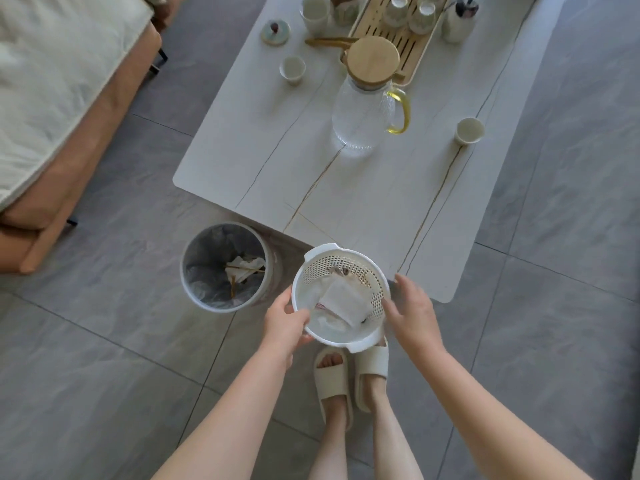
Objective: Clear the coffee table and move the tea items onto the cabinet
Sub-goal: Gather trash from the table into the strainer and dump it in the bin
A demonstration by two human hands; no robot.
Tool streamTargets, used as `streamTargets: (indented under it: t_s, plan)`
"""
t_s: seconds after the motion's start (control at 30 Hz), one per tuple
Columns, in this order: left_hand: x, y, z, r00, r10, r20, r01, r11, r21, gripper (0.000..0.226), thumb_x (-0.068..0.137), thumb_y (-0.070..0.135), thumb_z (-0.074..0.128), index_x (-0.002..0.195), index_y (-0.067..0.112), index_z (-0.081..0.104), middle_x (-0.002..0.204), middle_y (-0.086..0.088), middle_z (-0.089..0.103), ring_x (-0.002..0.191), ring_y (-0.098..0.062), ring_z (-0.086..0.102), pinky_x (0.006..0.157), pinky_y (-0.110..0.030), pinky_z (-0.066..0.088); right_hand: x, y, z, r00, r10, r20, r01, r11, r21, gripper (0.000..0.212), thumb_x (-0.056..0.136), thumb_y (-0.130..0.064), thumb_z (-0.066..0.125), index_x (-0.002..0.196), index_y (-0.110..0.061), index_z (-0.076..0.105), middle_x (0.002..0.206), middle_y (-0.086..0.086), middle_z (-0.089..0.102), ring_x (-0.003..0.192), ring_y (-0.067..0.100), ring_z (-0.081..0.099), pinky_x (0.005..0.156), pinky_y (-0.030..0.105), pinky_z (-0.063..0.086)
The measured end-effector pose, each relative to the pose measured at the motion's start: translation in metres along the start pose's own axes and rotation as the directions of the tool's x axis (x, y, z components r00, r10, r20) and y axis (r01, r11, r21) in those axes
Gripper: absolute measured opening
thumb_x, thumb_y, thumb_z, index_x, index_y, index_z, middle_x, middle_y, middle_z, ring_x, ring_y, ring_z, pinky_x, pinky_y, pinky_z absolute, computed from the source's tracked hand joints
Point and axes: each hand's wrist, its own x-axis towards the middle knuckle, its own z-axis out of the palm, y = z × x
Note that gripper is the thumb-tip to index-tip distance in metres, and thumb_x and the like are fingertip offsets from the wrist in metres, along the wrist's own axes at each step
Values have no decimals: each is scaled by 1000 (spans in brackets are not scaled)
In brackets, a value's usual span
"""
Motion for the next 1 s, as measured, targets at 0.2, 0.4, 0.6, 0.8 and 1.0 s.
streamTargets:
  t_s: [0.2, 0.4, 0.6, 0.8, 1.0]
  plan:
    - [-64, 39, -12, 992, 93, 87, -91, 995, -33, 61, 85, -7, 51, 131, 32, 51, 111, 3, 63, 97, -18, 62, 59, -28, 59, -58, -46, -50, 987, 125, 100, -156, 885, 438, 26, 89, -17, 55, 108, -34, 58, 100, -8, 66, 90, 8, 64, 74, 30, 56]
    - [-120, 76, -26, 965, 204, 165, -195, 978, -72, 55, 88, -1, 53, 133, 30, 49, 109, 2, 64, 94, -16, 64, 53, -25, 56, -105, -93, -95, 987, 160, 13, -134, 775, 618, 37, 88, -14, 57, 119, -33, 55, 97, -14, 66, 92, 11, 65, 72, 33, 56]
    - [-178, 101, -32, 938, 282, 203, -271, 959, -84, 25, 96, 24, 49, 121, 28, 51, 118, -2, 61, 103, -21, 62, 56, -26, 56, -152, -122, -135, 978, 203, -55, -99, 673, 733, 34, 87, -9, 58, 117, -23, 52, 98, -4, 64, 87, 16, 64, 60, 26, 51]
    - [-228, 109, -26, 912, 330, 244, -331, 943, -39, 18, 97, 22, 49, 115, 25, 47, 114, -6, 58, 100, -23, 61, 55, -27, 56, -194, -122, -171, 973, 210, -96, -52, 605, 795, 28, 87, -4, 57, 112, -17, 54, 97, 3, 66, 79, 23, 65, 52, 26, 51]
    - [-267, 102, -1, 869, 344, 355, -371, 929, 10, 21, 96, 24, 52, 116, 21, 49, 110, -7, 64, 92, -23, 67, 59, -32, 58, -232, -97, -202, 962, 225, -154, 6, 546, 838, 37, 86, 2, 52, 115, -20, 55, 101, 5, 69, 89, 25, 64, 81, 48, 53]
